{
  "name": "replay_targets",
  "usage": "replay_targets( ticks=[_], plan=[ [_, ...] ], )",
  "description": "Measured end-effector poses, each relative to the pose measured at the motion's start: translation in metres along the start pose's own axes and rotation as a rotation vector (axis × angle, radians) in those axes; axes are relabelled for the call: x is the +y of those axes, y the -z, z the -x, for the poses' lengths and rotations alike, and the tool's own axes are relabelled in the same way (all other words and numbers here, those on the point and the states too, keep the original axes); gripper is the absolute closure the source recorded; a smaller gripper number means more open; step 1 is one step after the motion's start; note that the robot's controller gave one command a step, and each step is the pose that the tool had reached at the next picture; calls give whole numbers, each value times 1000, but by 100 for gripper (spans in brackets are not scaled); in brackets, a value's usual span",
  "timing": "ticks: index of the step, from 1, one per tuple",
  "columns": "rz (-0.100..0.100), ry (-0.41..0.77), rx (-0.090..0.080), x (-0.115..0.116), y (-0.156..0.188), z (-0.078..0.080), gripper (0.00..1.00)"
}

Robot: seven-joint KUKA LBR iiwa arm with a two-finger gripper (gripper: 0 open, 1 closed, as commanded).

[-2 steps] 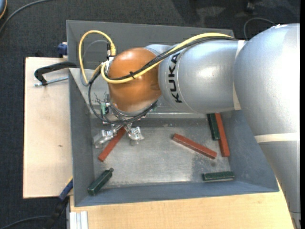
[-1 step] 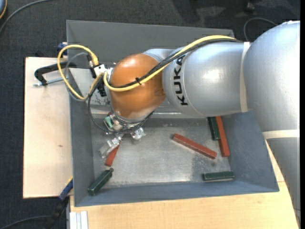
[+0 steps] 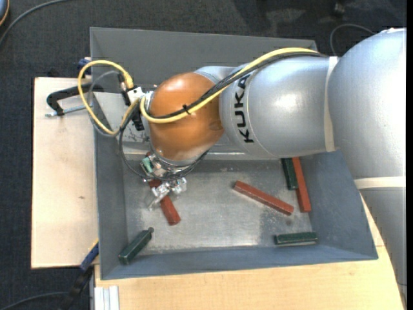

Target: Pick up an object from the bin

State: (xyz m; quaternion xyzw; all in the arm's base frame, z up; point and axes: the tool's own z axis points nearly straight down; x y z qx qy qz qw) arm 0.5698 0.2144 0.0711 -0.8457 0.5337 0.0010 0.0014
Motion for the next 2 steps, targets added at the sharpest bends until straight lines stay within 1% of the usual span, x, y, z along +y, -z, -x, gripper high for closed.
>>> replay_targets(
  ticks=[1, 2],
  plan=[
    [-10, -4, 1, -2, 71, 2, 100],
    [-9, -8, 1, -5, 117, 3, 100]
  ],
)
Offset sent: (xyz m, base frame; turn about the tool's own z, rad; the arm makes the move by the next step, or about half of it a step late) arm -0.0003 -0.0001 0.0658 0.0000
